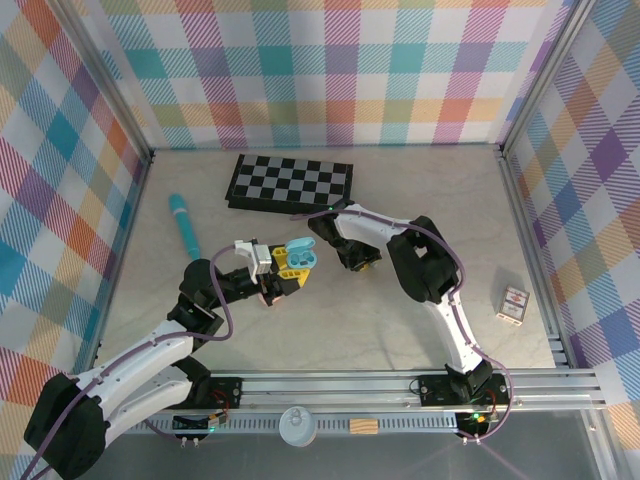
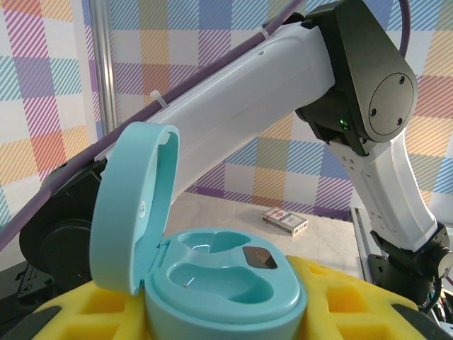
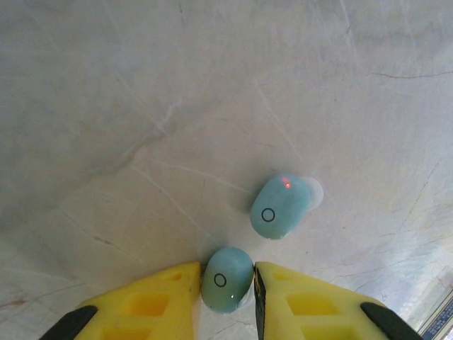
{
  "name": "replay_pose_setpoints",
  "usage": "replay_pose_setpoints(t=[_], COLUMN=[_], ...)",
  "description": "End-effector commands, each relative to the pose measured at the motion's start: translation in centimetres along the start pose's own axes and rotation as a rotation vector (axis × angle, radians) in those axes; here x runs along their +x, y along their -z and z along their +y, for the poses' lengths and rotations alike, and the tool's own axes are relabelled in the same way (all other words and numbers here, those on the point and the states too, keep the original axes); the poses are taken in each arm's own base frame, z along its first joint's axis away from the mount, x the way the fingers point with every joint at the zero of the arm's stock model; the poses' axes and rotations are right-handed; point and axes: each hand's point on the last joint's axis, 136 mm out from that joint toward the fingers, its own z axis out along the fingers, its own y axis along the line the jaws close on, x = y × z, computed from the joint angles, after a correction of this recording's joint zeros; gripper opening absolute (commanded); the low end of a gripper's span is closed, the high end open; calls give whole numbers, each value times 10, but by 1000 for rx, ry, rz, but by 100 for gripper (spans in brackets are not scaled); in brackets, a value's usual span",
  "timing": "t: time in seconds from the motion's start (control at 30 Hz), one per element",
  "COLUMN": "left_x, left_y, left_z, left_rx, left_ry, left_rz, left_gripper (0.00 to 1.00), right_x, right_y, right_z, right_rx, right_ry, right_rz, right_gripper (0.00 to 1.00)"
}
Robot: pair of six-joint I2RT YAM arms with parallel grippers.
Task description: Insert the wireless bluetooth earbuds into the charging case
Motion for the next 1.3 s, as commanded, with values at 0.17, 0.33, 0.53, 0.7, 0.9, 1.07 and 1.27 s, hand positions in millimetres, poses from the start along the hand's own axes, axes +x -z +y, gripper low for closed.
replay_pose_setpoints(t=[0.17, 0.33, 0.53, 0.7, 0.9, 1.07, 1.27], left_x=[-5, -4, -5, -4, -2, 0, -2], left_y=[3, 3, 2, 2, -1, -4, -7], left_z=[0, 0, 0, 0, 2, 4, 8], left_rx=[-3, -4, -5, -4, -1, -3, -9], left_ry=[-23, -22, -23, -21, -23, -25, -27], left_rz=[-15, -14, -14, -12, -1, -1, -8], left_gripper=[32, 31, 32, 32, 31, 32, 31], right_x=[-2, -5, -7, -5, -2, -1, 0], right_y=[-2, 6, 23, 33, 43, 53, 57], right_z=[-5, -8, 3, 11, 13, 9, 0], right_rx=[35, 17, -135, -279, -415, -528, -662], right_ry=[20, 10, -37, -97, -162, -230, -336], right_rz=[8, -22, -66, -75, -85, -96, -94], right_gripper=[23, 21, 21, 21, 21, 21, 21])
